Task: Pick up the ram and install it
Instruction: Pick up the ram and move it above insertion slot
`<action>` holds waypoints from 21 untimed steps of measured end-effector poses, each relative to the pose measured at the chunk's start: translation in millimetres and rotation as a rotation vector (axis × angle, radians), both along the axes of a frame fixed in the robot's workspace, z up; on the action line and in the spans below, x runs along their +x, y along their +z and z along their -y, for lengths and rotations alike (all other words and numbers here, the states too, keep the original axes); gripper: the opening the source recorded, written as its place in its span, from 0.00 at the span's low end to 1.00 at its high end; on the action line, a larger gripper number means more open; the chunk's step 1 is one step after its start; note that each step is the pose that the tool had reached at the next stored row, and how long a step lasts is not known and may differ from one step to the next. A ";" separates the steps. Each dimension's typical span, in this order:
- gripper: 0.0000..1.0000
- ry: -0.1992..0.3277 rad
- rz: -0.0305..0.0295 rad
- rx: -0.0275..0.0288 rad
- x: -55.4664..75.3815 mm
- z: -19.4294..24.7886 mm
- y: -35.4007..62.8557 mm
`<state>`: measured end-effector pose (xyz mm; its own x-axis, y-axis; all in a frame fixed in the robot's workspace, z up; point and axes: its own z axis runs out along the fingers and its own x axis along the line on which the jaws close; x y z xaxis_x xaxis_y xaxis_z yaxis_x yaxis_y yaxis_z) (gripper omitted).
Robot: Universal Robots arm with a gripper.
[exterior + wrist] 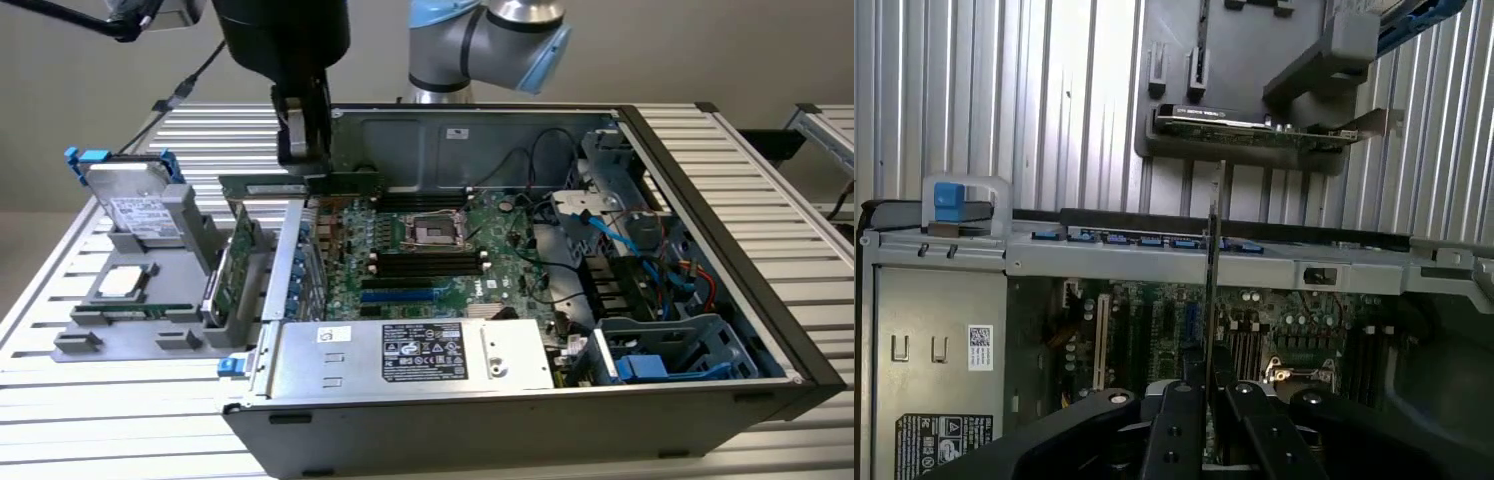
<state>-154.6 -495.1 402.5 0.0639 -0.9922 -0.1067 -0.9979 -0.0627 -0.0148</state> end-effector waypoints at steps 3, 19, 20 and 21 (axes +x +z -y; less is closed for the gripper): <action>0.13 0.001 0.0002 0.0037 13.4 0.0 2.0; 0.13 0.006 0.0000 0.0148 84.0 -9.3 -0.1; 0.13 0.005 0.0000 0.0149 86.2 -13.0 -1.9; 0.13 0.005 0.0000 0.0149 87.9 -17.2 -3.8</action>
